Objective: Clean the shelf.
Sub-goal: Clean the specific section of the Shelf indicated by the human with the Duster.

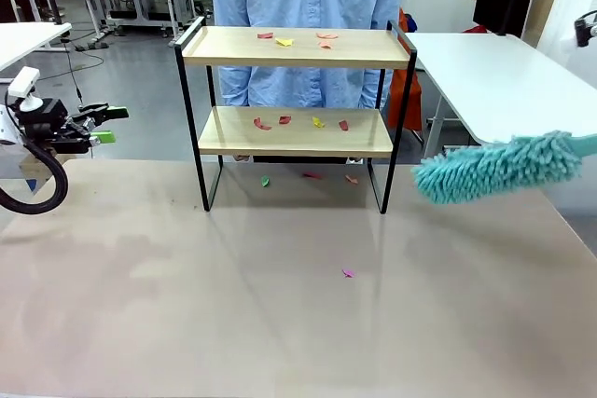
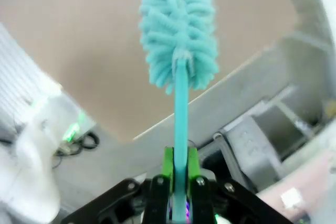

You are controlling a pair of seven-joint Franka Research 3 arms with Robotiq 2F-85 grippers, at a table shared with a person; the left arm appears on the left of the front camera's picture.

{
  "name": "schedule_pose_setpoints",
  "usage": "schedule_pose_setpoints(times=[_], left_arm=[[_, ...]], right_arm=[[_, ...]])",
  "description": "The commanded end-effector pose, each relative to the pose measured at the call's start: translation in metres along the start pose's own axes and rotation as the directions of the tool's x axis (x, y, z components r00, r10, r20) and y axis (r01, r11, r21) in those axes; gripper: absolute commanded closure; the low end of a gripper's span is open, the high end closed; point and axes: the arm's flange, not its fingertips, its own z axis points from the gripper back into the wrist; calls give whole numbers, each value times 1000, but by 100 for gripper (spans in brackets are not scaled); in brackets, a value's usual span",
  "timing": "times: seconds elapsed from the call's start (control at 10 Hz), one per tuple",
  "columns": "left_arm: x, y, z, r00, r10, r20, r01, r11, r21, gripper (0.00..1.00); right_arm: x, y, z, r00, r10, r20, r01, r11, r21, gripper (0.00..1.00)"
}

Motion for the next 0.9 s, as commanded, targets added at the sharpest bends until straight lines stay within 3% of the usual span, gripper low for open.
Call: schedule_pose_setpoints(times=[0.0,0.4,0.5,0.6,0.7,0.8], left_arm=[[3,0,0,1000,-15,1,15,1000,0,0],[3,0,0,1000,-15,1,15,1000,0,0],[3,0,0,1000,-15,1,15,1000,0,0],[3,0,0,1000,-15,1,15,1000,0,0],[3,0,0,1000,-15,1,15,1000,0,0],[3,0,0,1000,-15,1,15,1000,0,0]], right_arm=[[8,28,5,975,224,-10,-224,975,10,87],[59,78,8,892,449,-47,-448,894,29,87],[66,80,8,884,465,-49,-464,885,25,87],[74,80,9,898,439,1,-439,897,53,87],[69,89,7,901,431,-57,-430,902,20,87],[69,89,7,901,431,-57,-430,902,20,87]])
